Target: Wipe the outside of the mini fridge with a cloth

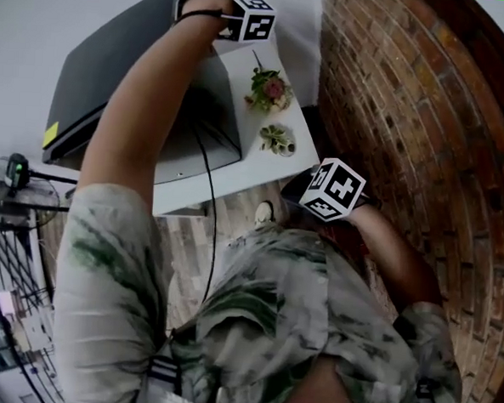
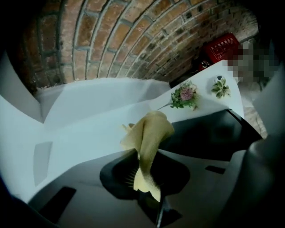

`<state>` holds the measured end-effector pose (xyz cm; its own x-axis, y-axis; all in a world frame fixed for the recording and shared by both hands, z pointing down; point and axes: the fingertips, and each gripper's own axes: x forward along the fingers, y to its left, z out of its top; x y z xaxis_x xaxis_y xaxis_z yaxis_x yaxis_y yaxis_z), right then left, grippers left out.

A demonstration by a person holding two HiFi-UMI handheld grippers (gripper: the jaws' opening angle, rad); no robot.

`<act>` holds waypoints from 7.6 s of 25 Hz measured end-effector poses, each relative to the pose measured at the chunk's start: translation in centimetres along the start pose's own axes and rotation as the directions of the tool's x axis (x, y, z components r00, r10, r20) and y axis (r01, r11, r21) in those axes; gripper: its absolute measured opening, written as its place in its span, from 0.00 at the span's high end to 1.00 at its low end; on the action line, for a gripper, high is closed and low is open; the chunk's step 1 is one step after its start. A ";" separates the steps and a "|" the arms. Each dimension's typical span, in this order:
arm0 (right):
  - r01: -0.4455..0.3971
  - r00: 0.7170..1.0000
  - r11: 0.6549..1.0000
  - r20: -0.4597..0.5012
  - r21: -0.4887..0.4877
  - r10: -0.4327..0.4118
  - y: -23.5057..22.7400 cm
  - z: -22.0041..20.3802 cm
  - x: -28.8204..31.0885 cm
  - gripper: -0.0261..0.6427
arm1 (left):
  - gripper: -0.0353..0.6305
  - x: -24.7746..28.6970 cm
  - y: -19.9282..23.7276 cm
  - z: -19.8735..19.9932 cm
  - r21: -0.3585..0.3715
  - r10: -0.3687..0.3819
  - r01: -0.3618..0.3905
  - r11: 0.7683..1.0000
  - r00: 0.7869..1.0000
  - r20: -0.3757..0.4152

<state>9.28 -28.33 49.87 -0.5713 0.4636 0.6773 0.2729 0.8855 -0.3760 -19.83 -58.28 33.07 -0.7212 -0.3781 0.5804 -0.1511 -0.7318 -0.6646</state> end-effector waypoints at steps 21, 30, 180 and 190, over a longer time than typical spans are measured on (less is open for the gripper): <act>0.030 0.995 0.998 0.091 0.047 -0.034 -2.6 0.0 -1.2 0.92 | 0.84 4.7 -8.2 -2.6 -0.008 -0.342 0.351 0.936 0.906 -0.251; 0.019 0.997 0.997 0.076 0.077 -0.025 -2.7 -2.8 -2.3 0.92 | 0.84 6.9 -12.1 0.2 -0.169 -0.385 0.353 0.920 0.895 -0.225; -0.112 0.993 0.994 -0.025 0.014 0.112 3.2 -8.4 0.6 0.92 | 0.84 -3.4 -27.8 3.7 -0.045 -0.443 0.444 0.895 0.873 -0.205; -0.104 0.993 0.992 -0.054 0.066 0.108 2.2 -10.4 0.4 0.92 | 0.84 0.4 -34.0 7.5 -0.049 -0.508 0.508 0.860 0.845 -0.166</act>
<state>17.69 -25.84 55.91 -0.4957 0.5571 0.6663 0.2794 0.8286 -0.4851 -9.91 -37.83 59.39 -0.6449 0.1463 0.7502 -0.5291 -0.7938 -0.3000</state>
